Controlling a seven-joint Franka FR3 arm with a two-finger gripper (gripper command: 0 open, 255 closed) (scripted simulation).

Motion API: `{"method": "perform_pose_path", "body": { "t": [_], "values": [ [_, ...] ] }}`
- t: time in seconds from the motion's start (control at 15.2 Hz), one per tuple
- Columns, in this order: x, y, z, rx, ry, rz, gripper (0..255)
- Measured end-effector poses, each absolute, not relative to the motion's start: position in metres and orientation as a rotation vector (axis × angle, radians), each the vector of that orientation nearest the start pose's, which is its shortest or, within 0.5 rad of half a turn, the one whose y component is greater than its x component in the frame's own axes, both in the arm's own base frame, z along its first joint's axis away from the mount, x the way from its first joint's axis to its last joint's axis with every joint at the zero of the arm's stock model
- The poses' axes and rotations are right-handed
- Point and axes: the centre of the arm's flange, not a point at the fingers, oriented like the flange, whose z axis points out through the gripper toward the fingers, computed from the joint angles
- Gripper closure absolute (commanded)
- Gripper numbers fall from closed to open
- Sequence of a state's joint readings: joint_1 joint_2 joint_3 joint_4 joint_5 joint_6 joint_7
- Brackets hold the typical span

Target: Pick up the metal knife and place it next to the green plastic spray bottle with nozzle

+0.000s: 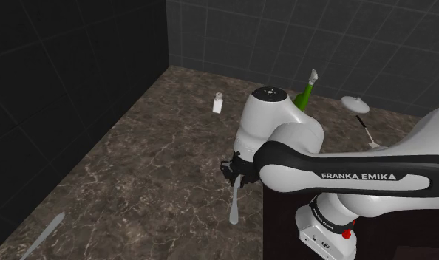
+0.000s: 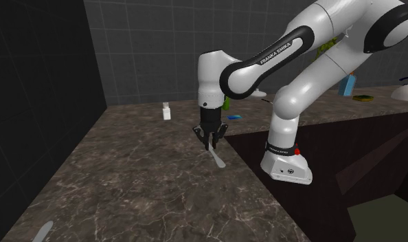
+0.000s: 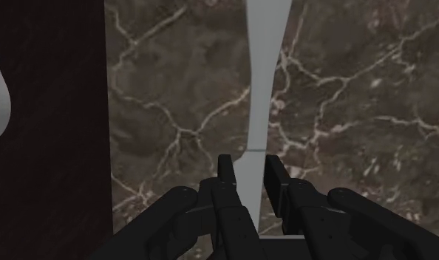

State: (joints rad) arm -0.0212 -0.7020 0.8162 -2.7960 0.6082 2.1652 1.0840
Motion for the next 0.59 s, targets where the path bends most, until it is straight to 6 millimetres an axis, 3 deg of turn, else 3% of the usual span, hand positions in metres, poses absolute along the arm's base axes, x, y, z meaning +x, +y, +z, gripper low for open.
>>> {"method": "perform_pose_path", "body": {
  "t": [0.2, 0.59],
  "values": [
    [0.251, 0.232, 0.343, -2.900, 1.226, 0.012, 255],
    [0.251, 0.232, 0.371, -2.900, 1.226, 0.012, 255]
  ]
}}
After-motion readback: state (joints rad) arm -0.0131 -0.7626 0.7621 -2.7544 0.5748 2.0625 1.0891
